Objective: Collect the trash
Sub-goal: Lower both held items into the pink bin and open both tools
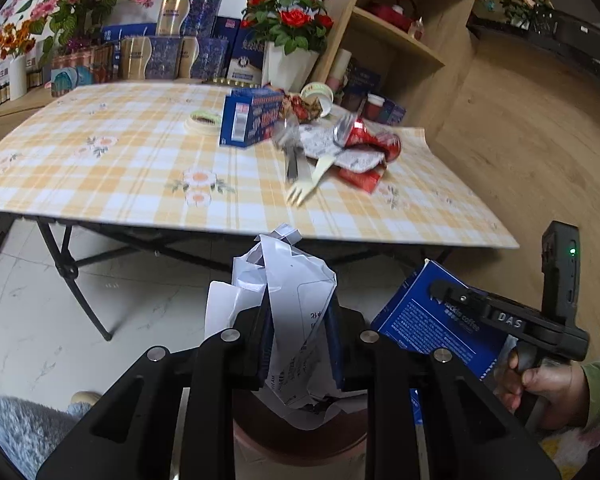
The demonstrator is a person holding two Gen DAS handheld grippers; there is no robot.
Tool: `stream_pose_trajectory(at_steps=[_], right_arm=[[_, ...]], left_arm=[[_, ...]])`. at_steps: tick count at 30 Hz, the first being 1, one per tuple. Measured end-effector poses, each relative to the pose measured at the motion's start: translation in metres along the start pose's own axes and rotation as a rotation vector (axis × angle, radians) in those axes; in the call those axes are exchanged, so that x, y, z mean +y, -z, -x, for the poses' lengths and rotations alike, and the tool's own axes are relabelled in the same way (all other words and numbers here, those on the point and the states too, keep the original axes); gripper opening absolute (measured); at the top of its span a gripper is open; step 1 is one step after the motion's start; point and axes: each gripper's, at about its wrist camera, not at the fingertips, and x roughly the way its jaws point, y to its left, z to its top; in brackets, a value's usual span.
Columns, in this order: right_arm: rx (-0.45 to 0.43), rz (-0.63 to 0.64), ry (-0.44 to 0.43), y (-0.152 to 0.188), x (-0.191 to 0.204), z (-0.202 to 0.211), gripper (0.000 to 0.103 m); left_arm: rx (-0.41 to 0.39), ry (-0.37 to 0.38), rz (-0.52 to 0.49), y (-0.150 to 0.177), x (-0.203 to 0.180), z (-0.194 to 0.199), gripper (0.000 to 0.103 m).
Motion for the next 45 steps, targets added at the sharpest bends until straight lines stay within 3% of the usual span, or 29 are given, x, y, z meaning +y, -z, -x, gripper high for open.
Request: stream_pose_trajectory(at_steps=[11,21,23,28,35,45], right_arm=[[0.152,-0.191,0.041,0.017,-0.045,-0.054,0.044],[0.217,-0.164,0.038,0.022,-0.02,-0.084,0.046],[0.227,-0.149,0.07,0.022,-0.018,-0.087,0.066],[0.196,-0.193,0.086,0.02,-0.027,-0.076,0.085],[0.159,-0.278,0.162,0.021,-0.06,-0.06,0.096],[0.172,-0.343,0.232,0.027,-0.086,-0.055,0.097]], left_arm=[[0.028,0.009,0.054,0.002,0.011,-0.009,0.023],[0.055,0.006,0.042,0.005,0.01,-0.013,0.023],[0.057,0.005,0.046,0.005,0.011,-0.013,0.023],[0.063,0.003,0.075,0.006,0.017,-0.015,0.023],[0.084,-0.002,0.062,0.007,0.015,-0.021,0.024],[0.158,-0.012,0.051,0.012,0.013,-0.042,0.025]])
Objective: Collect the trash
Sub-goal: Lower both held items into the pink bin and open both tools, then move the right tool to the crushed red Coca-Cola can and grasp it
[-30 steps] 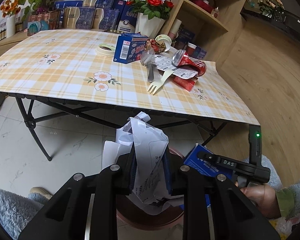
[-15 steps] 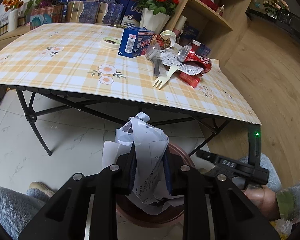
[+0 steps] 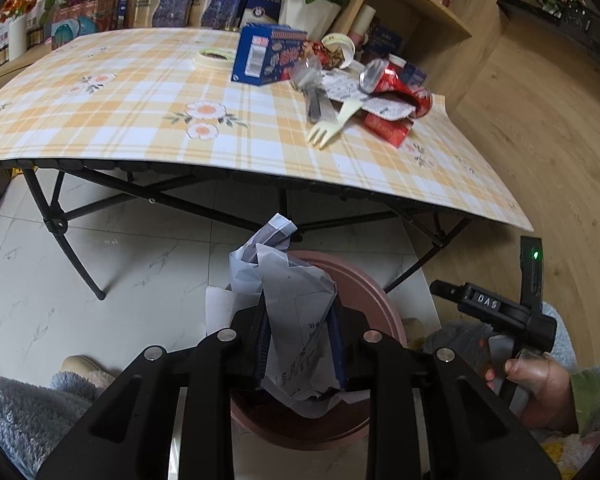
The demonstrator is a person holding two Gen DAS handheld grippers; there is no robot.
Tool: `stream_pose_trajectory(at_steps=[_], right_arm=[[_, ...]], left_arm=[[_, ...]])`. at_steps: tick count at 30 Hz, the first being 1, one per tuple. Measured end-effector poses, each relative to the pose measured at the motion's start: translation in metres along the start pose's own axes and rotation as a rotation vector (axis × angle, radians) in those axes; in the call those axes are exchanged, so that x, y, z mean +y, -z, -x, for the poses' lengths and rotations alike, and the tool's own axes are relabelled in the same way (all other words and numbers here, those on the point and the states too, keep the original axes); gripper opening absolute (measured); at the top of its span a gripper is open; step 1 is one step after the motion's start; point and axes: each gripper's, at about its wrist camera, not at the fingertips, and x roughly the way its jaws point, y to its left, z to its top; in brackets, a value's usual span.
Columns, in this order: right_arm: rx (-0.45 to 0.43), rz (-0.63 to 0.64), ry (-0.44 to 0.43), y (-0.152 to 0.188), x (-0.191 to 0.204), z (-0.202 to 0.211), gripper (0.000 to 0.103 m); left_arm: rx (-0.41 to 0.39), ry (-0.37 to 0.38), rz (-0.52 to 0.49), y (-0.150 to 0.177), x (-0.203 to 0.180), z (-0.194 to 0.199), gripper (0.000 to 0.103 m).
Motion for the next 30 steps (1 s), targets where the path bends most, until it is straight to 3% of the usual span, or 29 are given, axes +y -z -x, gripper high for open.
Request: stream_pose_trajectory(at_steps=[7,9,11,14,23,30], right_arm=[[0.01,0.047,-0.007,0.002,0.014,-0.003,0.097],[0.009,0.062,-0.009,0.002,0.016,-0.002,0.097],[0.008,0.065,-0.009,0.003,0.017,-0.002,0.097],[0.01,0.054,-0.01,0.002,0.015,-0.002,0.097],[0.008,0.053,0.001,0.002,0.015,-0.003,0.097],[-0.01,0.089,0.006,0.002,0.023,0.001,0.097]], left_arm=[[0.047,0.016,-0.051,0.004,-0.01,-0.012,0.028],[0.058,0.027,-0.051,0.004,-0.01,-0.013,0.04],[0.045,0.021,-0.049,0.004,-0.011,-0.01,0.066],[0.018,0.001,-0.034,0.002,-0.008,-0.005,0.08],[0.003,-0.084,0.088,-0.001,0.017,-0.002,0.091],[-0.002,-0.117,0.131,-0.002,0.026,0.0,0.092]])
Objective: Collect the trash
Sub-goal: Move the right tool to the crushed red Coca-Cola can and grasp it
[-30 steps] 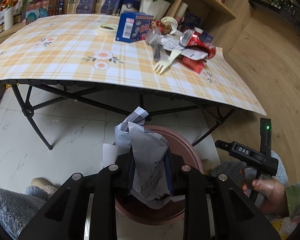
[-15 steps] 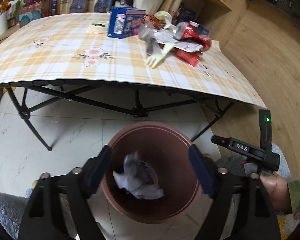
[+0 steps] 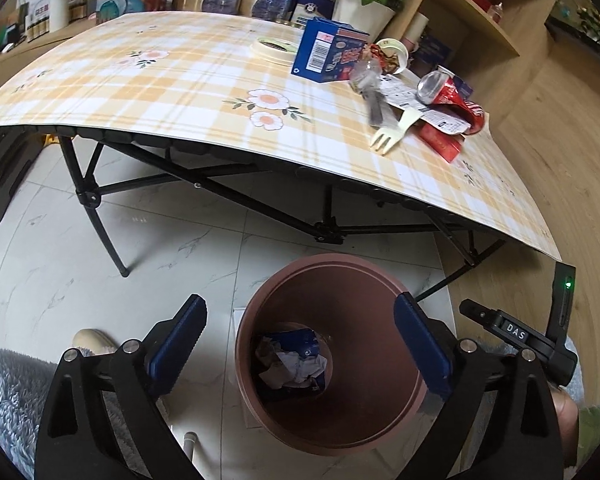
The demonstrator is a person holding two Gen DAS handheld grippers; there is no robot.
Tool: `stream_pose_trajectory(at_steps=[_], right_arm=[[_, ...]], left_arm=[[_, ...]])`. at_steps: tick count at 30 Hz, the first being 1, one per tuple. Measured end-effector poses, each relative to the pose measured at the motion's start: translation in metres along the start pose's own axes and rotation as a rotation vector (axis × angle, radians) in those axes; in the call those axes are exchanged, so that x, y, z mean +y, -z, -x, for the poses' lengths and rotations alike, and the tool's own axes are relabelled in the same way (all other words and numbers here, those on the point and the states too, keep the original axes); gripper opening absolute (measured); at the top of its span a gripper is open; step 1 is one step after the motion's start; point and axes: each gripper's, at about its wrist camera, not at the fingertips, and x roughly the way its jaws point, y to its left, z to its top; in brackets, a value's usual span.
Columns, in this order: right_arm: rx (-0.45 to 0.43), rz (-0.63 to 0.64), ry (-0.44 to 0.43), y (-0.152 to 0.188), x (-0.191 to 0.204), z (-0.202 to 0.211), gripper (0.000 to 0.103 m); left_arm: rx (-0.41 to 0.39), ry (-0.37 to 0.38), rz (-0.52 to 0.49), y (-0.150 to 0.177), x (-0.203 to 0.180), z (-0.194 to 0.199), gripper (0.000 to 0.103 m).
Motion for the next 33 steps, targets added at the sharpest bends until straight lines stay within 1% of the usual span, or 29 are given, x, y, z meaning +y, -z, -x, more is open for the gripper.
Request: stream_pose_trajectory(at_steps=[4,7,10,12,14,17,20,22,24,26,29,33], right_arm=[[-0.014,0.029,0.012,0.0,0.007,0.003,0.097],[-0.05,0.046,0.016,-0.001,0.013,0.012,0.097],[-0.106,0.044,-0.021,-0.004,0.017,0.026,0.097],[-0.134,0.06,-0.027,-0.008,0.02,0.035,0.097],[-0.139,0.079,-0.038,-0.011,0.023,0.043,0.097],[-0.156,0.139,-0.047,-0.018,0.028,0.057,0.097],[-0.215,0.194,-0.037,-0.026,0.032,0.077,0.097],[-0.239,0.218,-0.021,-0.032,0.032,0.085,0.097],[-0.261,0.25,-0.016,-0.044,0.033,0.094,0.097],[-0.281,0.292,0.0,-0.054,0.037,0.099,0.097],[-0.352,0.413,0.05,-0.074,0.054,0.111,0.097],[-0.373,0.542,0.097,-0.102,0.08,0.113,0.097]], left_arm=[[-0.003,-0.01,0.002,0.0,0.0,0.001,0.093],[-0.017,-0.019,0.006,0.0,0.001,0.003,0.093],[-0.033,-0.026,0.015,-0.001,0.003,0.007,0.093],[-0.046,-0.034,0.021,-0.001,0.003,0.009,0.093],[-0.063,-0.038,0.025,-0.002,0.003,0.013,0.093],[-0.094,-0.046,0.025,-0.002,0.002,0.02,0.093],[-0.145,-0.05,0.032,-0.005,0.002,0.032,0.093],[-0.197,-0.051,0.042,-0.007,0.003,0.044,0.093],[-0.246,-0.049,0.051,-0.011,0.004,0.056,0.095],[-0.27,-0.054,0.049,-0.016,0.005,0.064,0.096],[-0.286,-0.072,0.032,-0.025,0.004,0.069,0.096],[-0.294,-0.071,0.046,-0.037,0.008,0.073,0.096]])
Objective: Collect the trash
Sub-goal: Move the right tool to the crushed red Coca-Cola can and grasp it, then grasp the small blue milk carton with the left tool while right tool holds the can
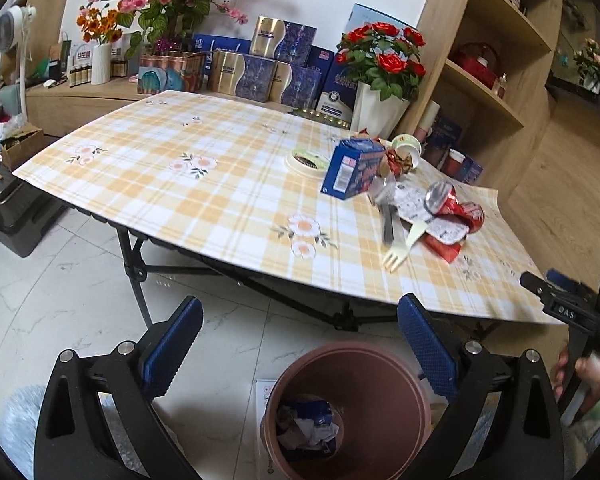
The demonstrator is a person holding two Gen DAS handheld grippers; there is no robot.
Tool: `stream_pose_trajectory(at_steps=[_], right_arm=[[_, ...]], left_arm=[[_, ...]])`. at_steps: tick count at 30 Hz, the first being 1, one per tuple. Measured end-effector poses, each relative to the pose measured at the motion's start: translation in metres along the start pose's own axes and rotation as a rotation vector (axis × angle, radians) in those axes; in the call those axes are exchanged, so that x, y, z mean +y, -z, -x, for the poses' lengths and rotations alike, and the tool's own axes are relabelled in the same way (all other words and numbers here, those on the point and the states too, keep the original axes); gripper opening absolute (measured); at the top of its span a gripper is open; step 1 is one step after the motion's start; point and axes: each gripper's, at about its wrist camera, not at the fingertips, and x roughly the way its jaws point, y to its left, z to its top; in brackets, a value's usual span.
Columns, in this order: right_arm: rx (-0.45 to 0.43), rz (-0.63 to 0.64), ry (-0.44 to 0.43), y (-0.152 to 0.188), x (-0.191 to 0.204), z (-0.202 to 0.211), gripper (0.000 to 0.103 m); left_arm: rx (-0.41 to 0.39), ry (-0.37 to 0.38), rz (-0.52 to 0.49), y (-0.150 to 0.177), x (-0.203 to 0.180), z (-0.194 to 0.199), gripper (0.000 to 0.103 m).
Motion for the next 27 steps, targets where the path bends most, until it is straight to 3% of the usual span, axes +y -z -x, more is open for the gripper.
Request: stream_pose_trajectory(at_steps=[4,12,23,27], right_arm=[[-0.029,0.133,0.005,-0.031,0.016,-0.011,0.097],[-0.003,0.479,0.069,-0.07,0.064,-0.062,0.096],[0.123,0.582,0.06,-0.094,0.081,-0.136,0.096],[0.162,0.492,-0.006,-0.102,0.071,-0.15,0.09]], left_arm=[[0.002,-0.002,0.03,-0.013,0.005,-0.003,0.097],[0.001,-0.023,0.029,-0.035,0.01,-0.011,0.097],[0.011,-0.015,0.037,-0.061,0.015,-0.037,0.097],[0.025,-0.007,0.028,-0.069,0.012,-0.05,0.097]])
